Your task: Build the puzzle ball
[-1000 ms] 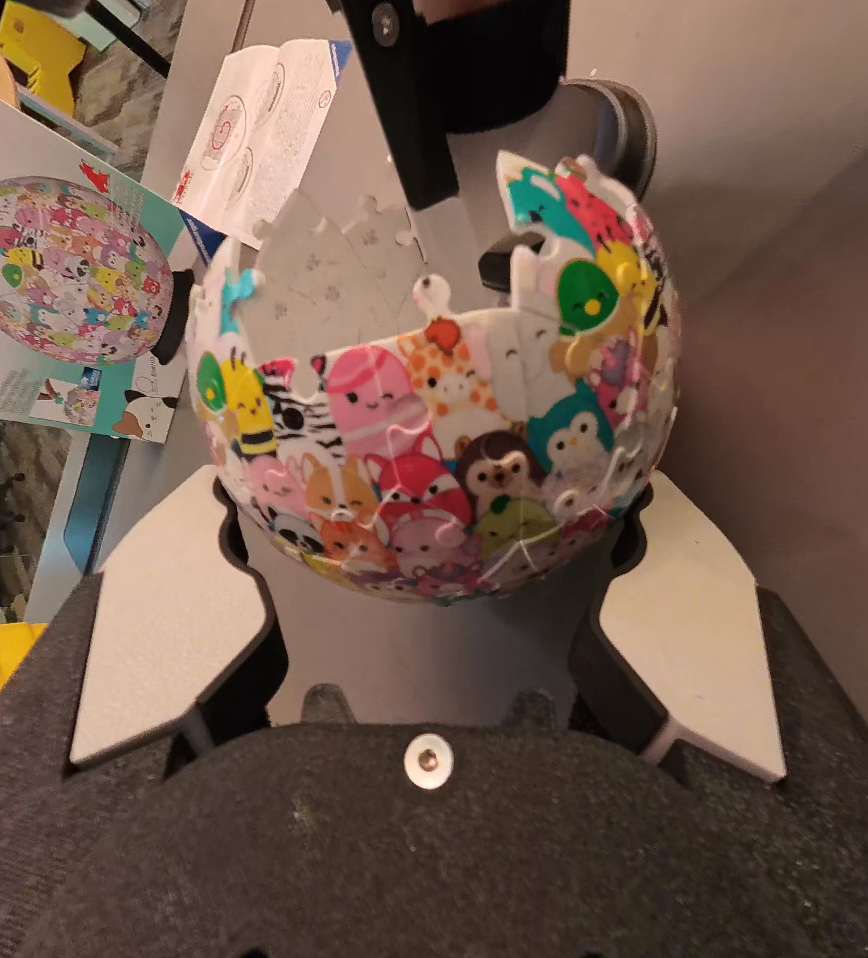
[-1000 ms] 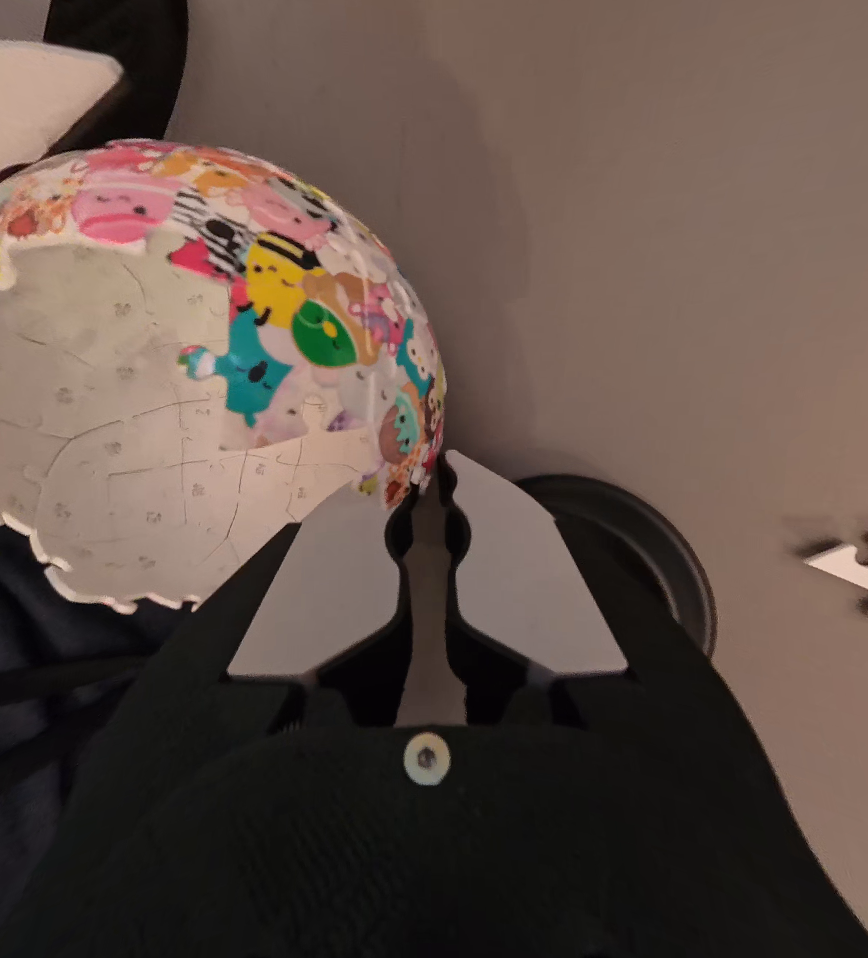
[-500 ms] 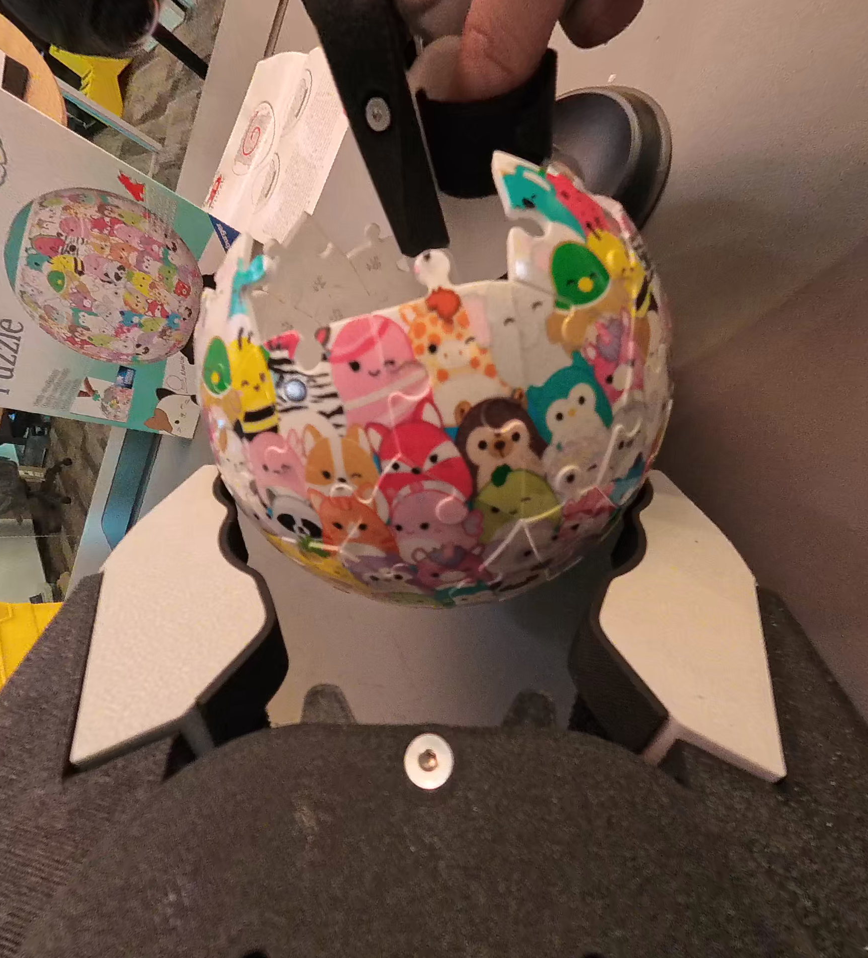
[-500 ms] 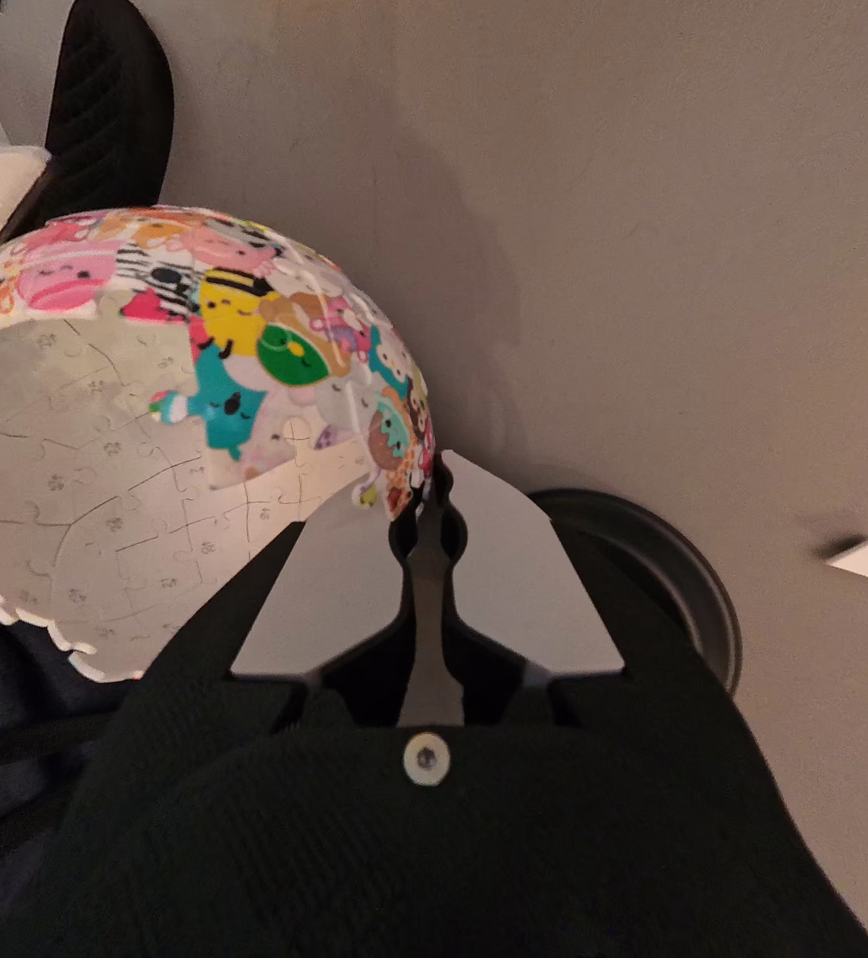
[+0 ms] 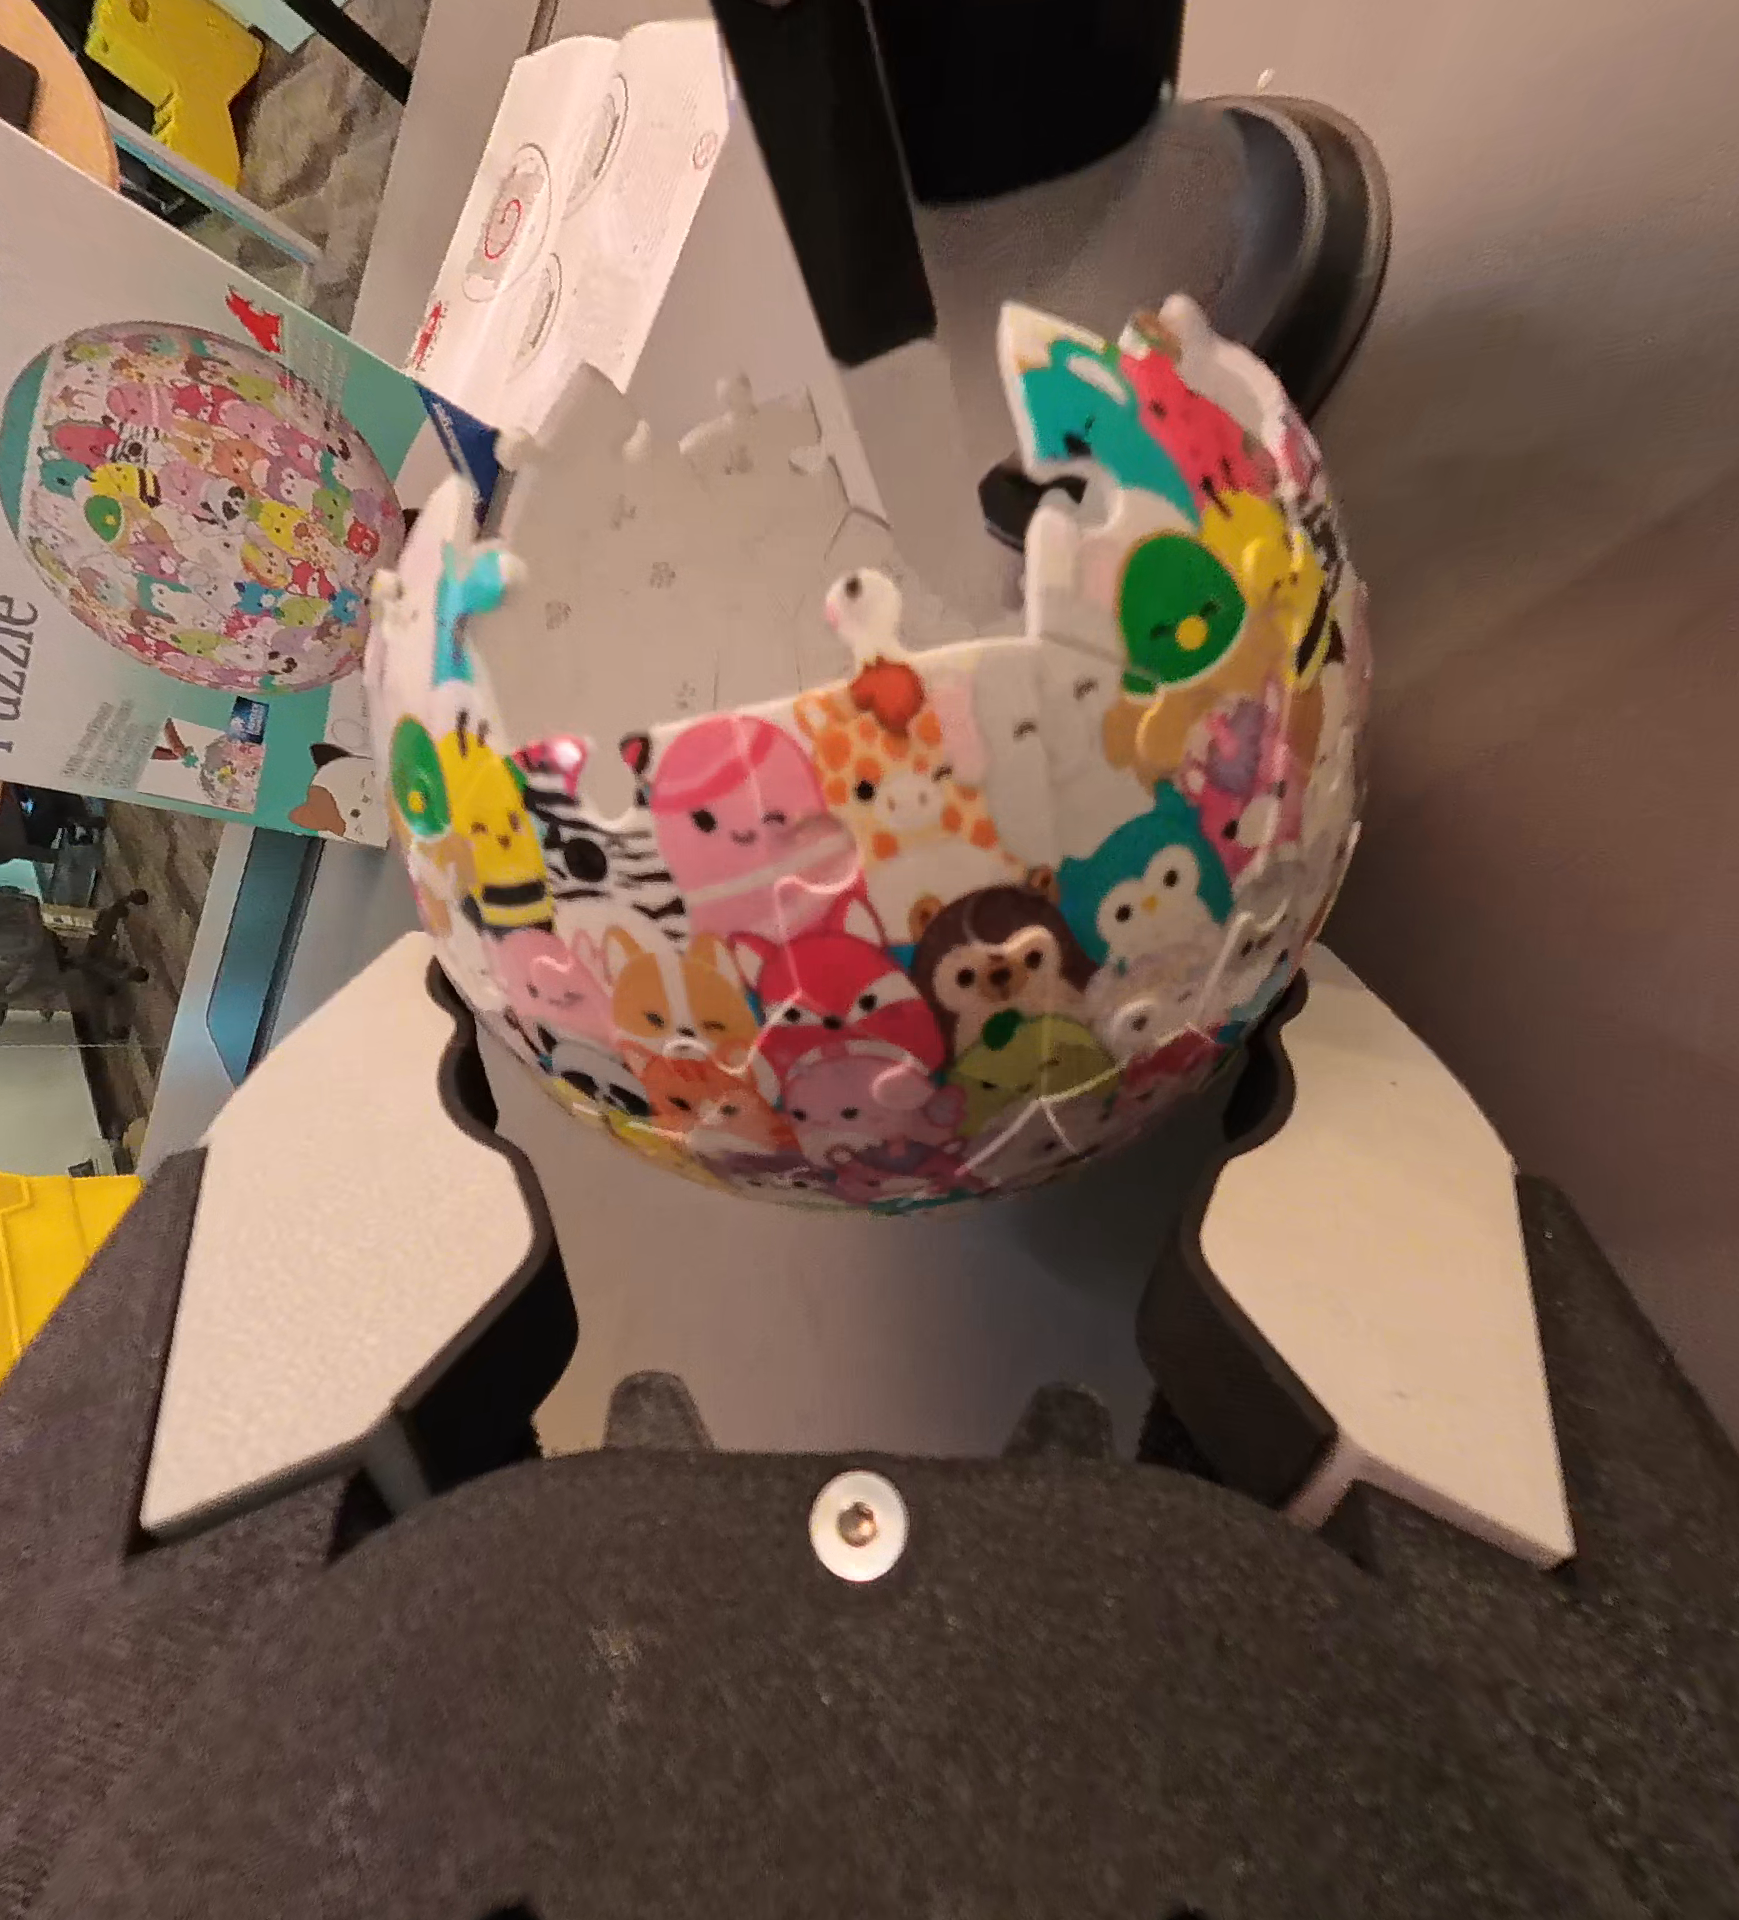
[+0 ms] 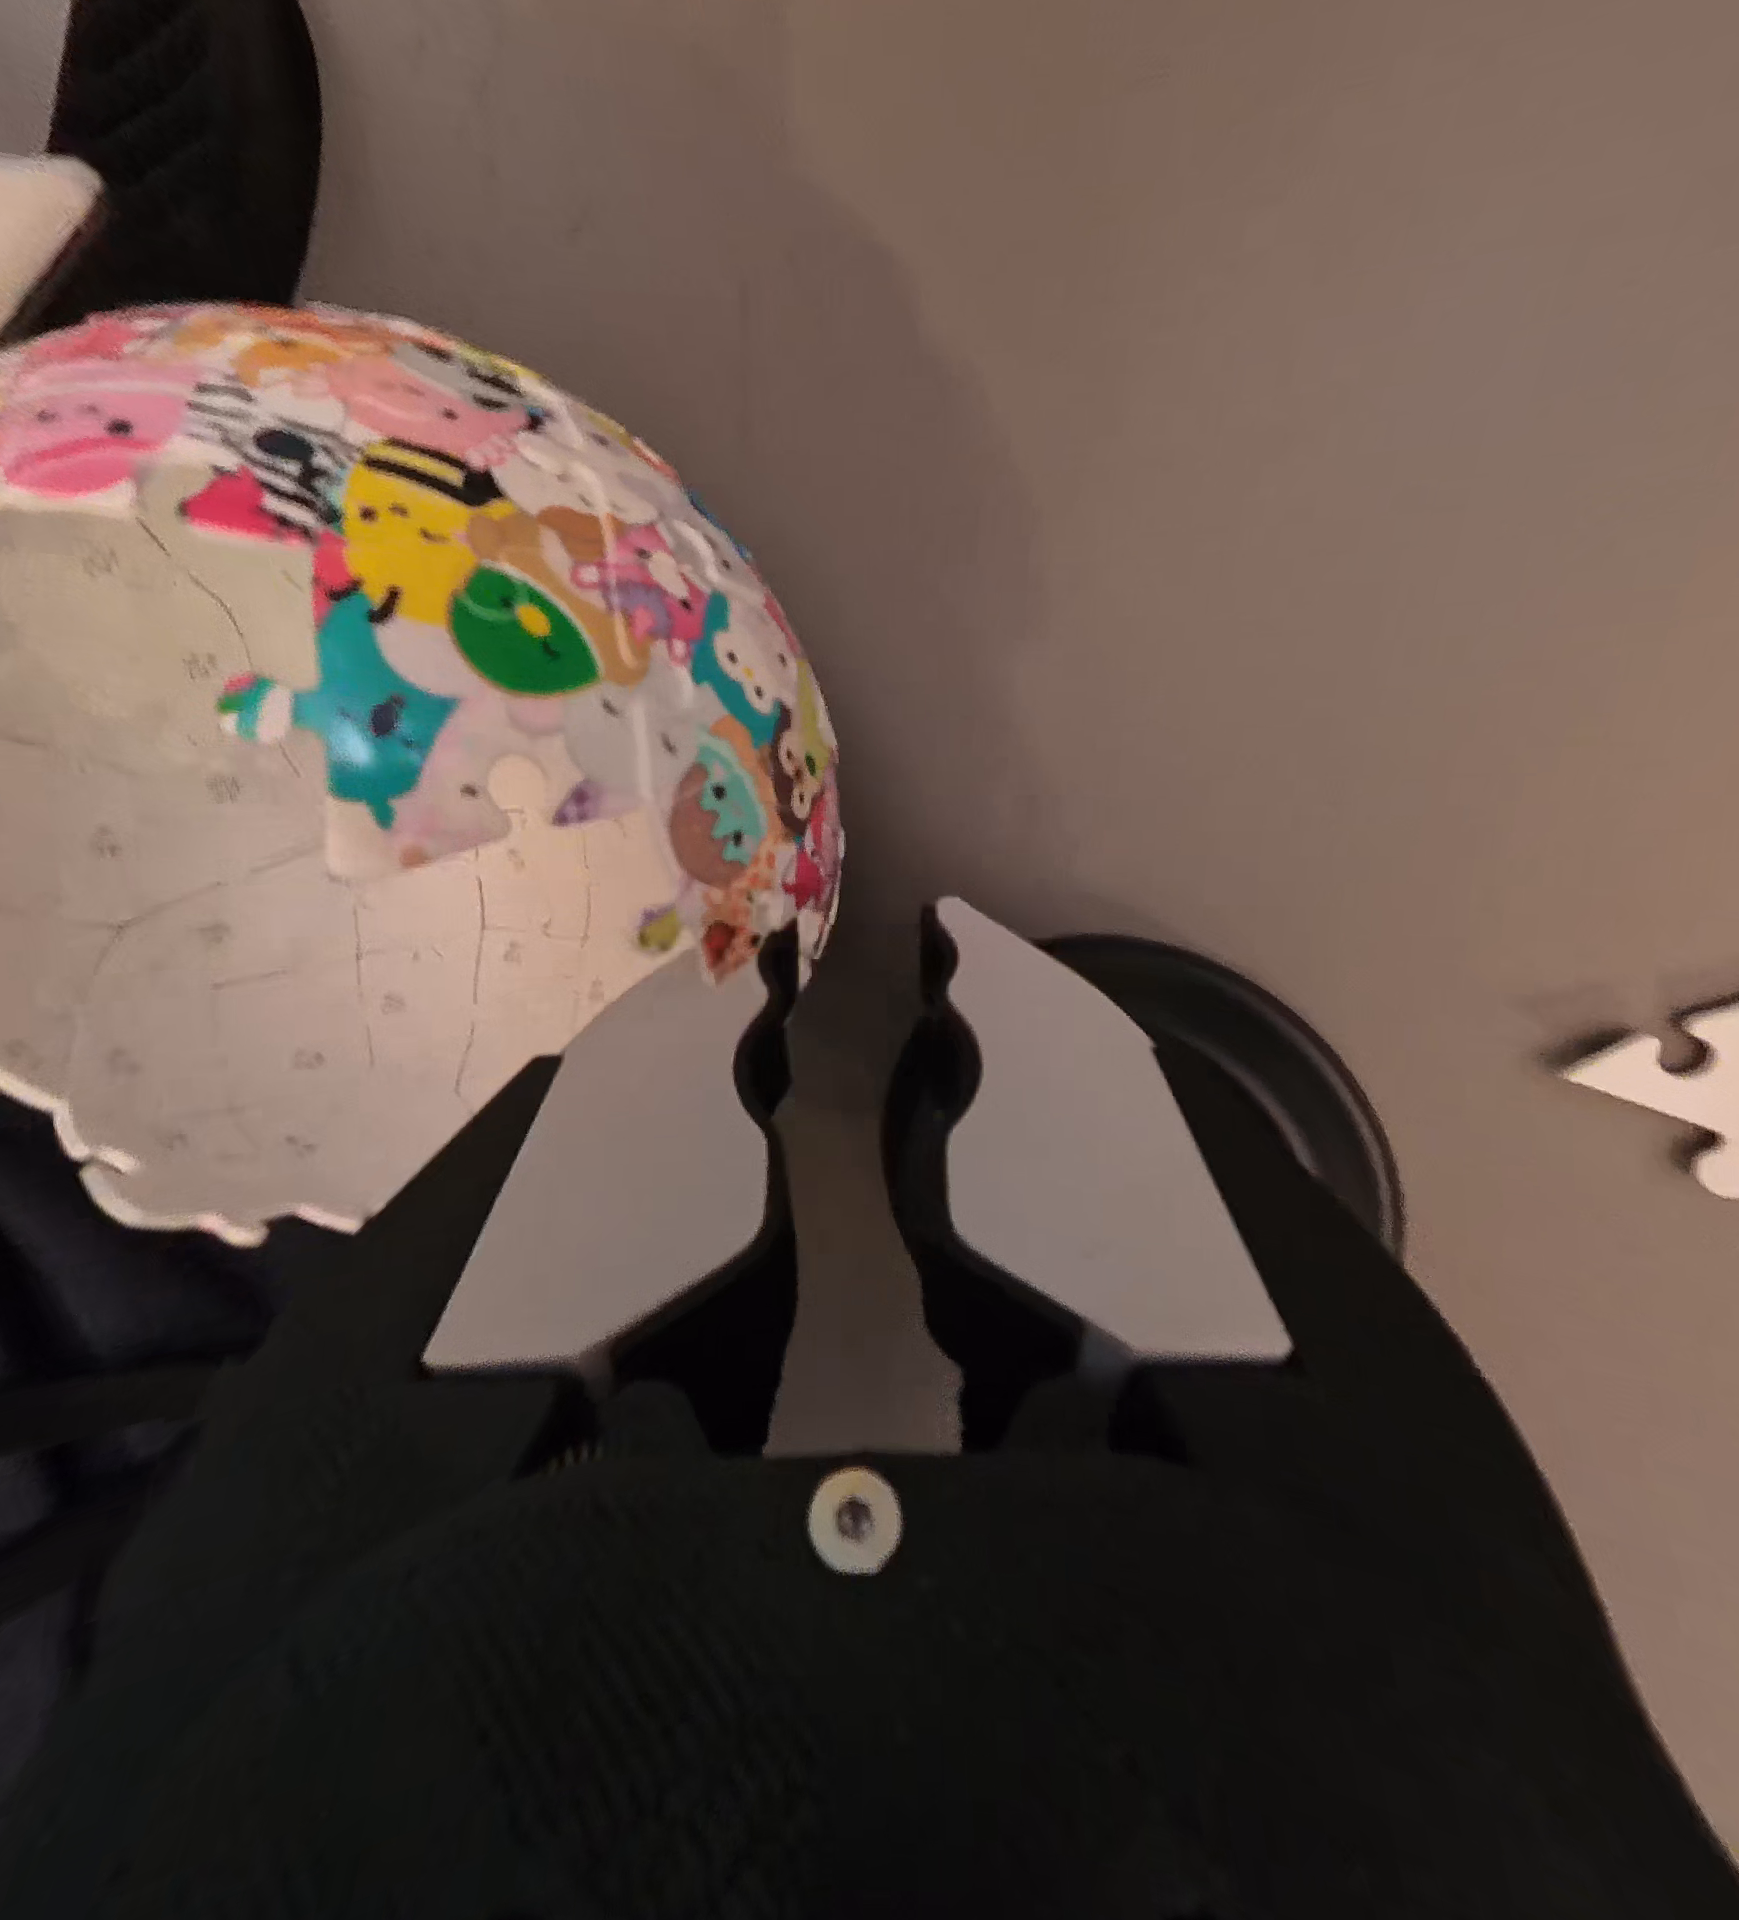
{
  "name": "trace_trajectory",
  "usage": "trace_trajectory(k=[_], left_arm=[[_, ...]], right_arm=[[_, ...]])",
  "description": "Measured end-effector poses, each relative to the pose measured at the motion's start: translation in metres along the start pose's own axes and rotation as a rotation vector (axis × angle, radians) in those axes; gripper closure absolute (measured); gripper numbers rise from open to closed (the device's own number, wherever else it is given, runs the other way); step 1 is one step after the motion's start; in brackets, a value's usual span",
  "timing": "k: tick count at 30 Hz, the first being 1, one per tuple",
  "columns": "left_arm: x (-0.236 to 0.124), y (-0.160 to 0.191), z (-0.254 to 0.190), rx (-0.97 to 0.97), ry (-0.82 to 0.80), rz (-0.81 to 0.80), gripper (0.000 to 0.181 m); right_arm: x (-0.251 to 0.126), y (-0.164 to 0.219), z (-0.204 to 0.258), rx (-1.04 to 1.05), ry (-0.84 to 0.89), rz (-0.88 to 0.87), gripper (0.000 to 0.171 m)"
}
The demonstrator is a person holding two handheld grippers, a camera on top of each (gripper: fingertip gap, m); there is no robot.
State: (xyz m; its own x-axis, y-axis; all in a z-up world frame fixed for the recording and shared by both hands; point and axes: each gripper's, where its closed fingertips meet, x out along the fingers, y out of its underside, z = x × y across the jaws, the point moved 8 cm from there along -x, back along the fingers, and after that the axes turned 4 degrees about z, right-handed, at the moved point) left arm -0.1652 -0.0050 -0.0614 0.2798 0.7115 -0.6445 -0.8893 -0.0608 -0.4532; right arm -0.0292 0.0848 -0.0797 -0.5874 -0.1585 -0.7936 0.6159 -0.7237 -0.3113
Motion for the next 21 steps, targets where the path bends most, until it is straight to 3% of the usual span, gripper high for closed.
trace_trajectory(k=[8,13,21], left_arm=[[0.001,0.000,0.001,0.001,0.000,0.003,0.043],[0.002,-0.002,0.002,-0.015,0.007,-0.007,0.043],[0.004,-0.004,0.004,-0.024,0.018,-0.020,0.043]], right_arm=[[-0.010,-0.002,0.003,-0.044,0.027,-0.109,0.153],[0.001,-0.004,0.004,-0.050,0.019,-0.082,0.164],[0.003,-0.006,0.001,-0.038,0.036,-0.075,0.165]])
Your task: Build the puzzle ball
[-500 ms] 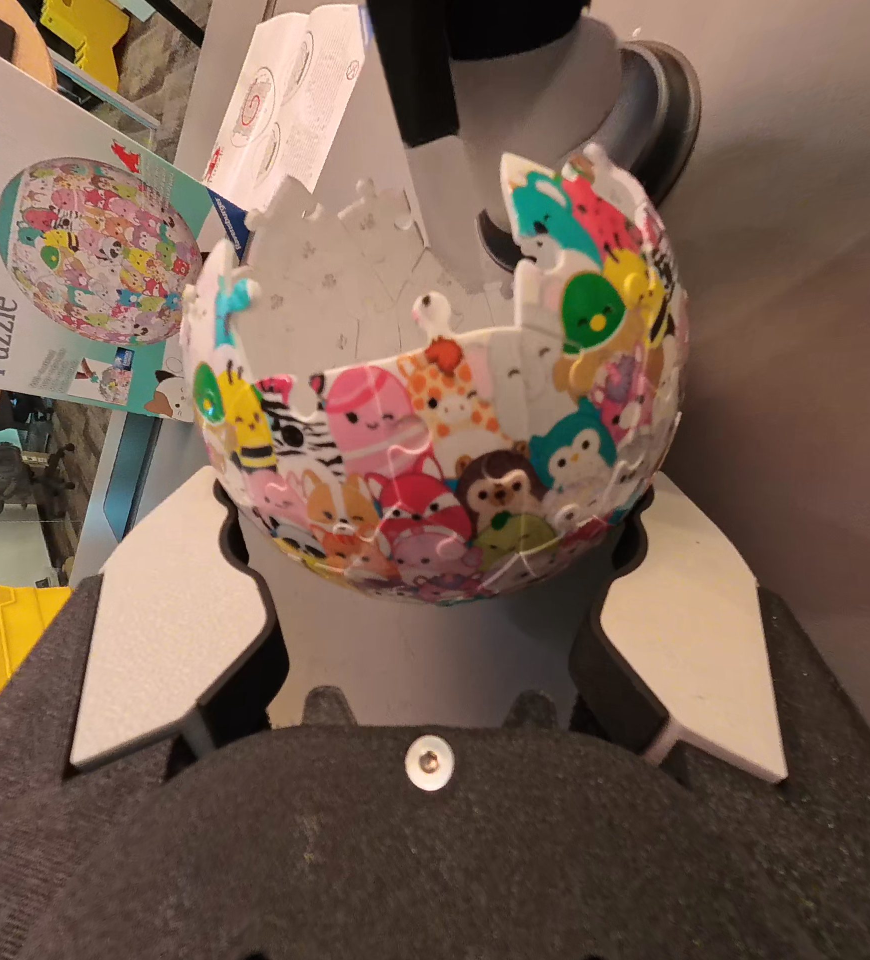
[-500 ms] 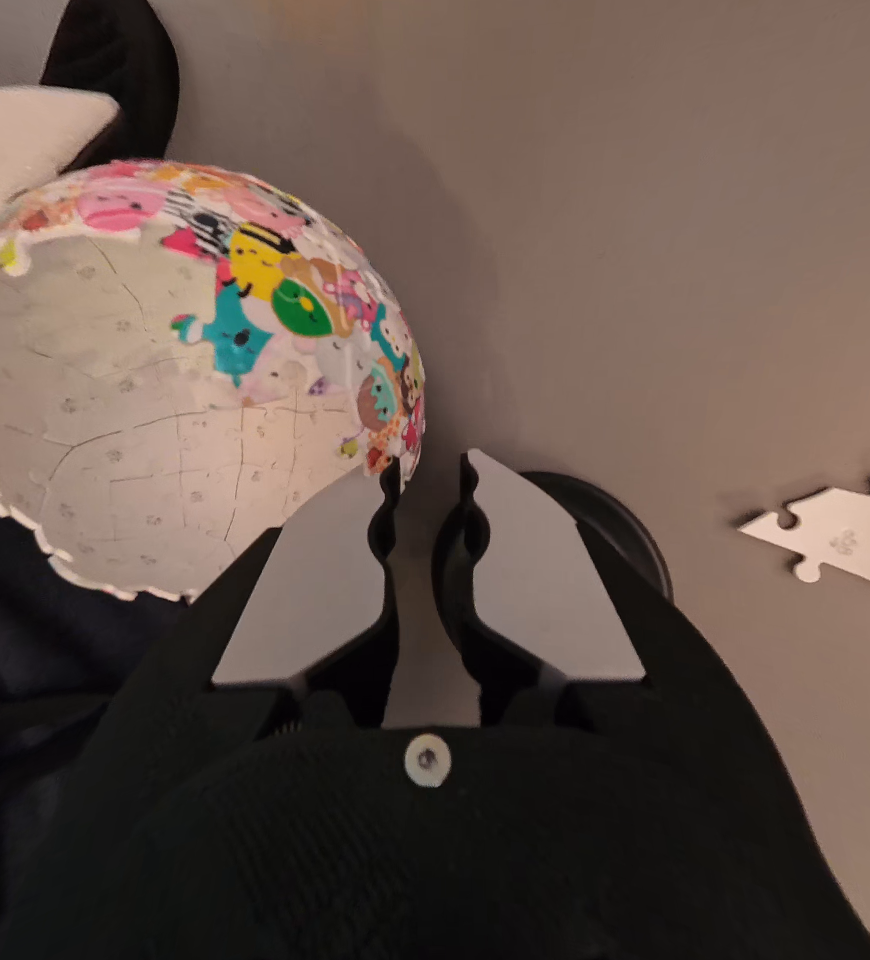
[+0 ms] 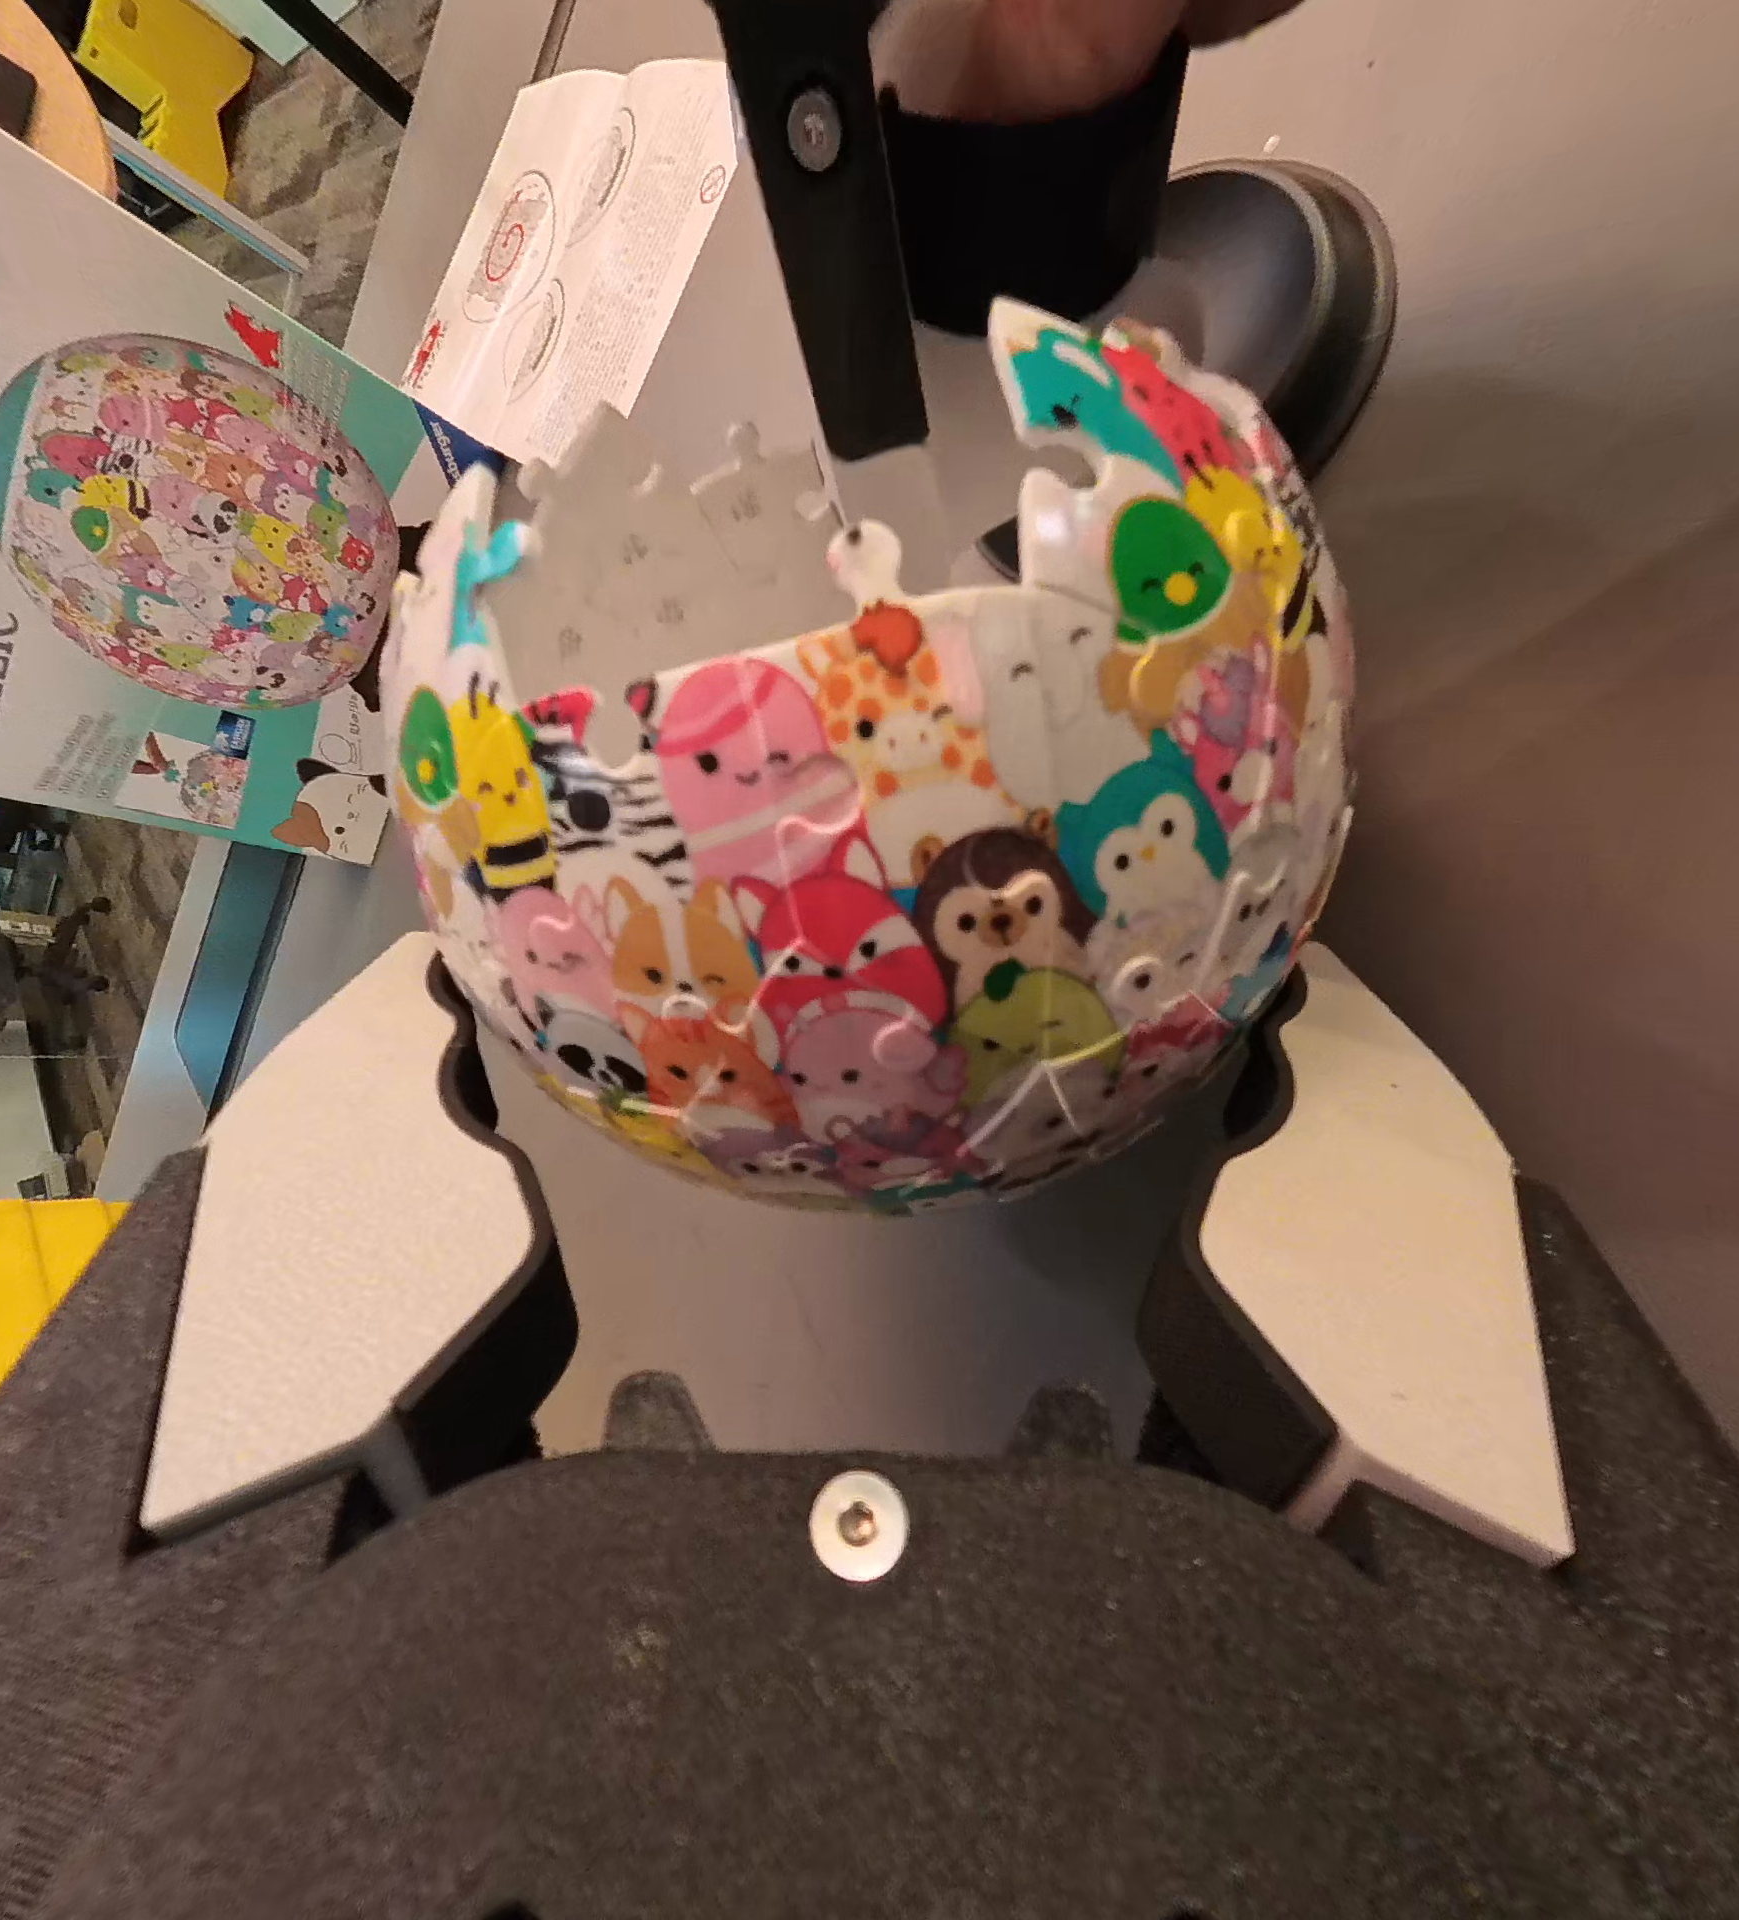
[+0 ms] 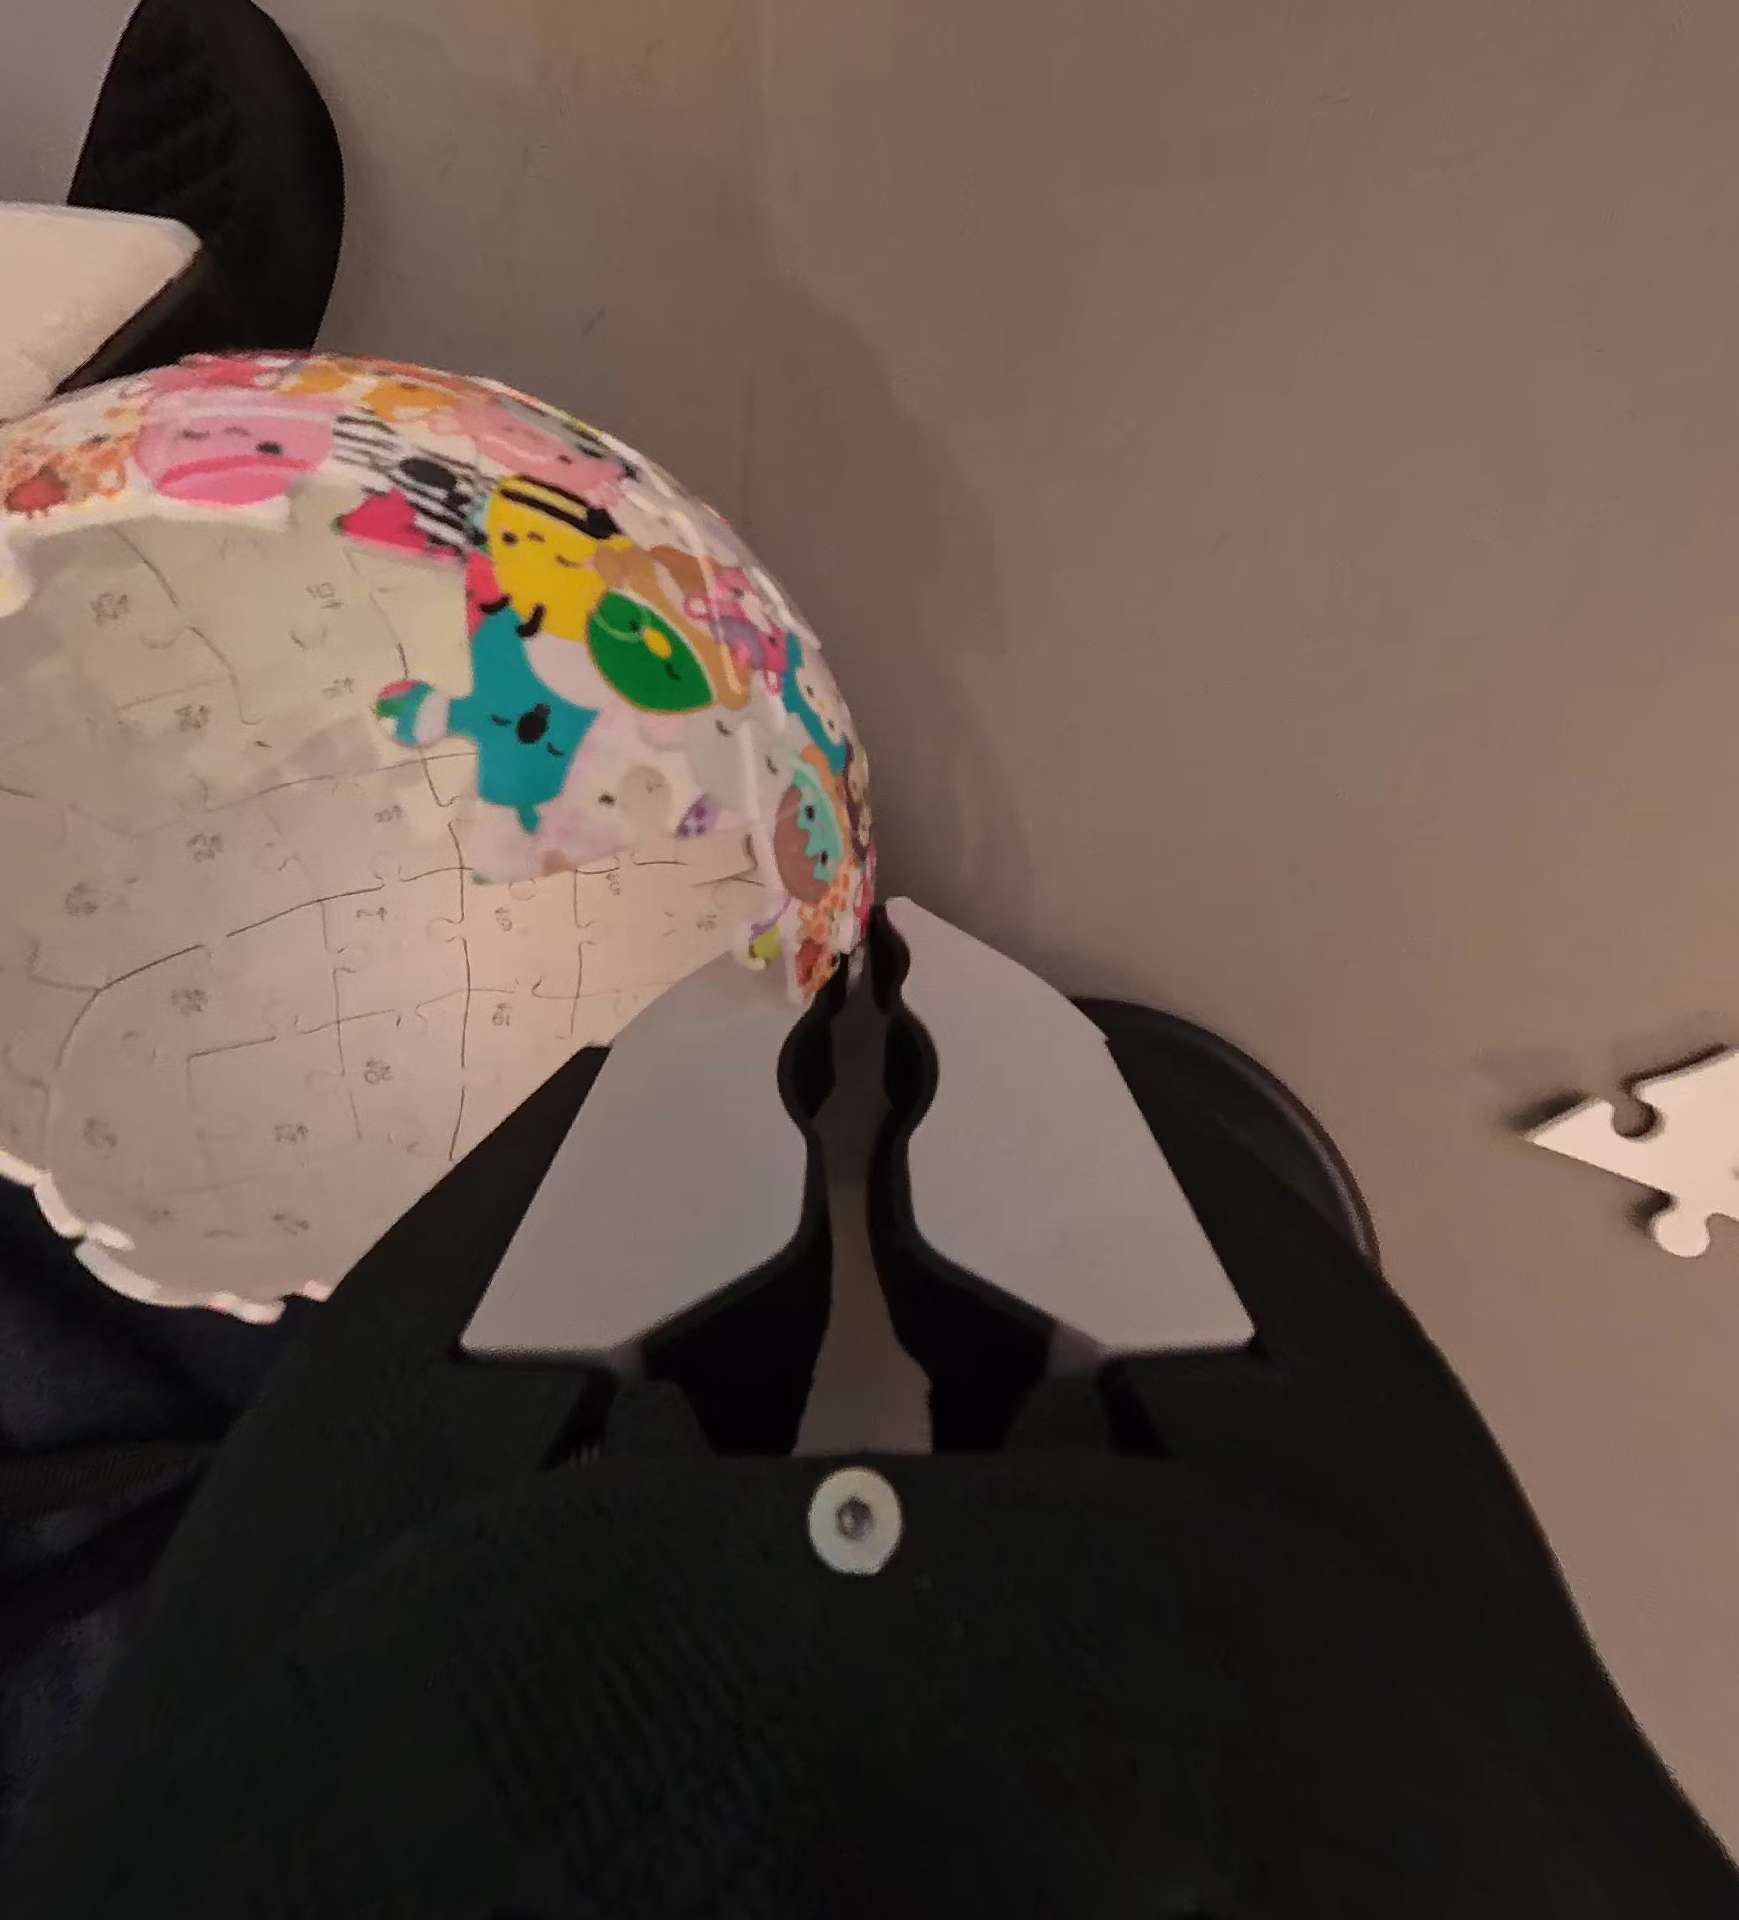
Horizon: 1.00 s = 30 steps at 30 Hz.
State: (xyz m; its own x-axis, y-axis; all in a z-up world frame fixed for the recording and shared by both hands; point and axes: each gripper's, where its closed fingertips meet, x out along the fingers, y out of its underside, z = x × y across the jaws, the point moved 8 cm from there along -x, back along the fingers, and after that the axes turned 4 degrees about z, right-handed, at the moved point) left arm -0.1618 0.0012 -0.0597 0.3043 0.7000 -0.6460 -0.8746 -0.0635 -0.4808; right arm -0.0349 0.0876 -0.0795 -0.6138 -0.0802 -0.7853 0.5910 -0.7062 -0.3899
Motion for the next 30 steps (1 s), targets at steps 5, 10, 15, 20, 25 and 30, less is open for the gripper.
trace_trajectory(k=[5,10,15,20,25,30], left_arm=[[0.003,0.004,0.004,-0.015,0.010,0.007,0.043],[0.005,0.005,0.009,-0.024,0.043,-0.002,0.044],[0.009,0.003,0.013,-0.018,0.060,0.017,0.043],[0.012,0.001,0.016,-0.004,0.058,0.028,0.044],[0.013,-0.001,0.017,0.013,0.064,0.027,0.044],[0.014,-0.001,0.020,0.028,0.081,0.022,0.044]], right_arm=[[-0.018,0.003,0.000,-0.037,0.036,-0.064,0.149],[-0.062,0.009,0.009,-0.284,0.088,-0.381,0.150],[-0.078,0.022,0.019,-0.445,-0.065,-0.630,0.122],[-0.074,0.026,0.020,-0.539,-0.071,-0.653,0.132],[-0.085,0.029,0.024,-0.630,-0.100,-0.749,0.166],[-0.079,0.031,0.004,-0.633,0.024,-0.585,0.156]])
